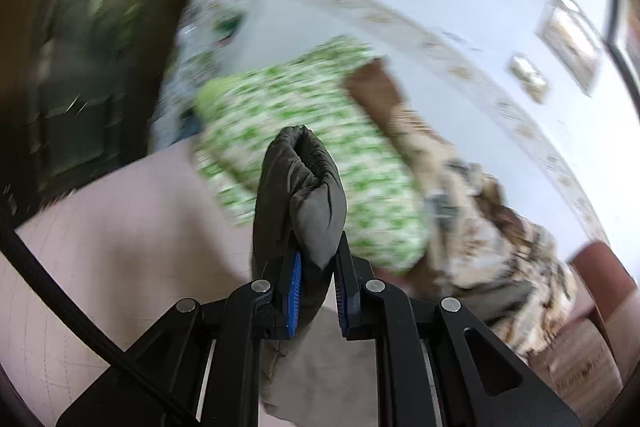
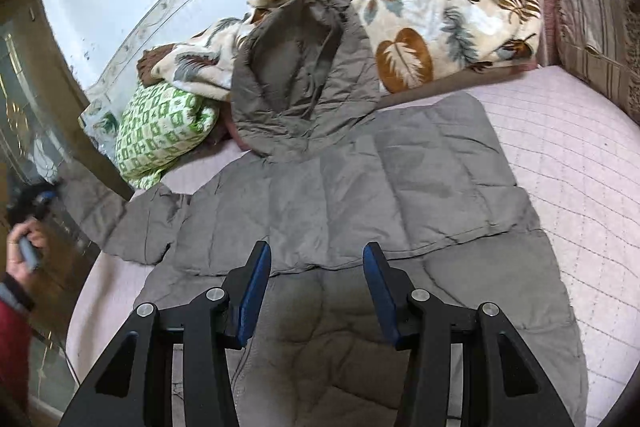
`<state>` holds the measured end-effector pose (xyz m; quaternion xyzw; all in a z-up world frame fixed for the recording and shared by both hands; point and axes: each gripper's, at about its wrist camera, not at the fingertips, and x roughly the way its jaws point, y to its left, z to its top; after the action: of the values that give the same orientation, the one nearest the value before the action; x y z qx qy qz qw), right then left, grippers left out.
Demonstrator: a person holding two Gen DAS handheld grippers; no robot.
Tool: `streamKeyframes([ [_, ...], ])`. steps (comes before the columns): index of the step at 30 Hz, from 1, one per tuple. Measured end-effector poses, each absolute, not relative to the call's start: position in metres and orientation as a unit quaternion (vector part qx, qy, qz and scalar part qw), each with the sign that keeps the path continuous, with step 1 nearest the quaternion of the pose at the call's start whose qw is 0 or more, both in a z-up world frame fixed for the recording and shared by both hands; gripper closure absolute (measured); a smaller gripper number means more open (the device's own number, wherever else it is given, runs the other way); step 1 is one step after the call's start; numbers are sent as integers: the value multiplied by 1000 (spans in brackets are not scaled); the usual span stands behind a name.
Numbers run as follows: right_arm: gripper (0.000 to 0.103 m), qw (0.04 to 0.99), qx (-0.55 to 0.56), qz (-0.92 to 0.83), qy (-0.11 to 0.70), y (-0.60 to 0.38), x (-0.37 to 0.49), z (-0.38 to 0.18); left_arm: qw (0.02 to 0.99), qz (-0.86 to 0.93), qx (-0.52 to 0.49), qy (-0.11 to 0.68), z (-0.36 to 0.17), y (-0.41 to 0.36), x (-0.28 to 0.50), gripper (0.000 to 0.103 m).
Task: Fold large clothes
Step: 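Lift the sleeve and fold it across the jacket body, then open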
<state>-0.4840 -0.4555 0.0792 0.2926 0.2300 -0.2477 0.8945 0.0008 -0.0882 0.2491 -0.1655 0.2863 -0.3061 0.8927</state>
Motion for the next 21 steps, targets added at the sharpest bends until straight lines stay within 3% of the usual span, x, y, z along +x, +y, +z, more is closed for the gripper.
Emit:
streamKeyframes([
  [6, 51, 898, 283, -270, 201, -462, -501, 95, 878, -390, -123, 248, 324, -156, -83, 89],
  [10, 51, 900, 283, -278, 180, -466, -515, 105, 863, -433, -96, 242, 342, -203, -131, 89],
  [21, 51, 893, 315, -288, 144, -487, -548, 114, 802, -513, -37, 303, 286, -333, -232, 89],
])
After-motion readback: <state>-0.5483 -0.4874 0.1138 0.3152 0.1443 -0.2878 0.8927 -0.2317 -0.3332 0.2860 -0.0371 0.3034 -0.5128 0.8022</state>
